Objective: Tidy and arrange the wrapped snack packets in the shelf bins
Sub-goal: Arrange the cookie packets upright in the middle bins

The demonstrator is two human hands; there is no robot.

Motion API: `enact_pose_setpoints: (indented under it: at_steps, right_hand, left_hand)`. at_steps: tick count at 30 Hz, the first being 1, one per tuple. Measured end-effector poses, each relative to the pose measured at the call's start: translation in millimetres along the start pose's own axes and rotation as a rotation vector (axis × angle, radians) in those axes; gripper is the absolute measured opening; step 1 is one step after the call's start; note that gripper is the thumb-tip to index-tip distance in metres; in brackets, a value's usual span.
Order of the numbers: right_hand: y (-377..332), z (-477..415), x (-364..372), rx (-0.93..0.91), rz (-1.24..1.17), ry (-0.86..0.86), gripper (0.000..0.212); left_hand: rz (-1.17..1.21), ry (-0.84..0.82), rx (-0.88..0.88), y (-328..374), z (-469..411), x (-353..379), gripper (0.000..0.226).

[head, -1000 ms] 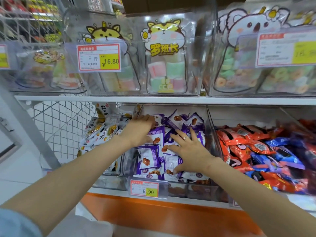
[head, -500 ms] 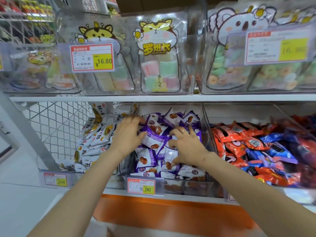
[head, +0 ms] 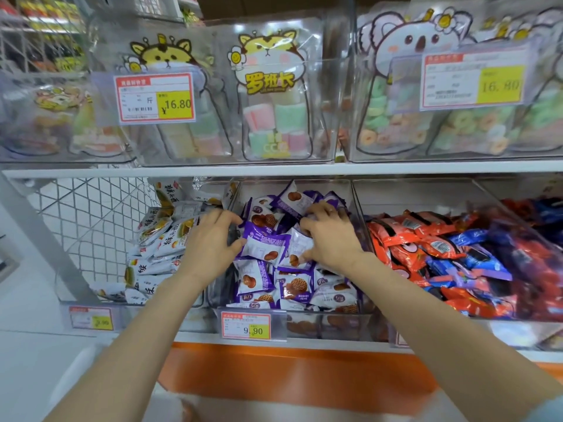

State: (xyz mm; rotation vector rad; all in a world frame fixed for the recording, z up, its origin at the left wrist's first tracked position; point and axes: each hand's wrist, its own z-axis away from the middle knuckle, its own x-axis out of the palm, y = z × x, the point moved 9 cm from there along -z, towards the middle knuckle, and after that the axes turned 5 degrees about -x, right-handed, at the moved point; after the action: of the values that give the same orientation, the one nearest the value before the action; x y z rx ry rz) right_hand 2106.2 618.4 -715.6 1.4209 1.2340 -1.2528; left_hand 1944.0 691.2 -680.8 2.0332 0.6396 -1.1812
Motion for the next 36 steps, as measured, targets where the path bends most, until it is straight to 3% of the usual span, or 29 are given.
enact_pose_setpoints:
  at_steps: [3, 5, 9, 12, 18, 22, 29, 33, 36]
  right_hand:
    - [-9, 5, 9, -0.085, -0.114, -0.107, 0.040]
    - [-14, 11, 3, -0.129, -0.241, -0.084, 0.031]
    - [0, 31, -45, -0.163, -0.492, 0.259, 0.018]
    - [39, 61, -74, -0.046, -0.487, 0.488, 0.016]
    - [134, 145, -81, 0.308, -0.589, 0.734, 0.018]
    - [165, 190, -63, 0.454, -0.607, 0.687, 0.020]
    - [192, 222, -48, 0.544, -0.633, 0.603, 0.016]
    - [200, 223, -49, 0.555, -0.653, 0.601, 0.015]
    - [206, 220, -46, 0.576, -0.691, 0.595, 0.014]
  left_hand:
    - [0.041, 0.004, 0.038, 10, 0, 2, 0.032]
    - [0.081, 0.019, 0.093, 23, 2, 2, 0.030]
    - [0.144, 0.061, 0.189, 53, 6, 4, 0.027]
    - [0.198, 0.064, 0.271, 84, 13, 9, 0.026]
    - [0.325, 0.053, 0.353, 144, 31, 30, 0.028]
    - [0.340, -0.002, 0.408, 179, 43, 51, 0.029]
    - [0.271, -0.039, 0.501, 225, 39, 57, 0.032]
    - [-0.068, -0.227, 0.733, 272, 24, 91, 0.039]
    - [-0.339, -0.423, 0.801, 288, 15, 131, 0.064]
